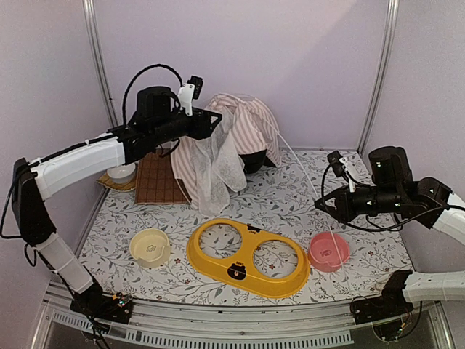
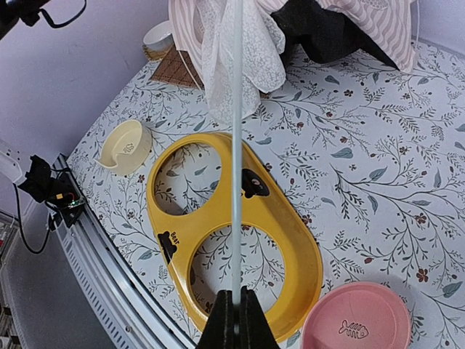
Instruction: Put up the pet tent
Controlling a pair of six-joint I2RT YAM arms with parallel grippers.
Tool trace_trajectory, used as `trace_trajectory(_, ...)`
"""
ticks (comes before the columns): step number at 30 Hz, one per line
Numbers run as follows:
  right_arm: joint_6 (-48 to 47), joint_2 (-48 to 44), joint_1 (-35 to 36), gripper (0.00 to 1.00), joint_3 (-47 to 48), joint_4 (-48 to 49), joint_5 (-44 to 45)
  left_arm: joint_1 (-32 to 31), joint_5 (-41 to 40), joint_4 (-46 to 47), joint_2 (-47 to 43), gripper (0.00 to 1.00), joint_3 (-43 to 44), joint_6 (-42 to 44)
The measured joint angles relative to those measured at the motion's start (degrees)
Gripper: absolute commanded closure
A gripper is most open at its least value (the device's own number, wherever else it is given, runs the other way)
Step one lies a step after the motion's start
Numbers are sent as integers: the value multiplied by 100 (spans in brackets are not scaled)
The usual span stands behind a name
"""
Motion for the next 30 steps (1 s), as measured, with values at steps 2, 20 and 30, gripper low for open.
trace_trajectory(2, 7, 4, 26, 100, 0, -2, 2, 0, 20, 28, 442, 36, 264, -142)
trace_trajectory(20, 138, 144, 127, 100, 269, -223, 35, -234, -118, 332, 2396, 41, 2044, -564)
trace_trajectory(30, 175, 356, 251, 100, 413, -267, 55, -291, -422, 343, 2800, 97, 2273, -695)
